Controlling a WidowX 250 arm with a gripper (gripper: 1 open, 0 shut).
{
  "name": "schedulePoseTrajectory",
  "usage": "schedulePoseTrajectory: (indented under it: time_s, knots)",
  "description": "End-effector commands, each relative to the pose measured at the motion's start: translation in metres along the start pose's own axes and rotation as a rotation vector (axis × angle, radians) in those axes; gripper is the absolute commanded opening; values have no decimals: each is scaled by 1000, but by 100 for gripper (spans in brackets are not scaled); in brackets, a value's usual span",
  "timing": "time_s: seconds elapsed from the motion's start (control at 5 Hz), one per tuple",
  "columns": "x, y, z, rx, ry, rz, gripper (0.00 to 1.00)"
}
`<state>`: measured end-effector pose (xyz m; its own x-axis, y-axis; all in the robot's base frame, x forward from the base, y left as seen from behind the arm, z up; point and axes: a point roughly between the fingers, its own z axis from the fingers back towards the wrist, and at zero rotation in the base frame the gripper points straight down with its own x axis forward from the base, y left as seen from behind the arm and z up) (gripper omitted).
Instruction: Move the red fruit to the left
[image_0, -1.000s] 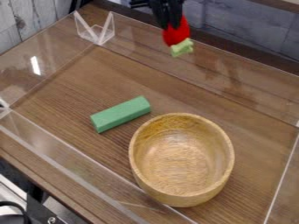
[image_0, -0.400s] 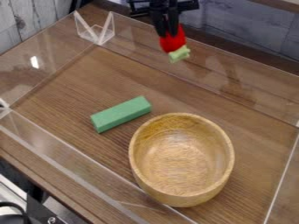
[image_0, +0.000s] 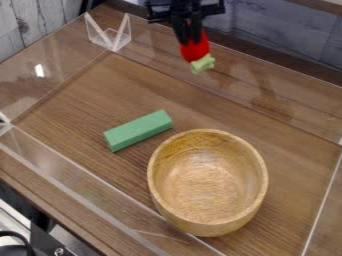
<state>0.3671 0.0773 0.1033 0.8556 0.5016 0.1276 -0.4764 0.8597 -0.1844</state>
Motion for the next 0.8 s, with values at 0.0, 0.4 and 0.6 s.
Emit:
schedulePoseTrajectory:
  time_s: [0.0, 0.4, 0.6]
  knots:
    - [17, 7, 17, -10, -65, -26, 0]
    - [3, 6, -19, -4, -66, -86, 0]
    - [7, 23, -20, -8, -62, -114, 0]
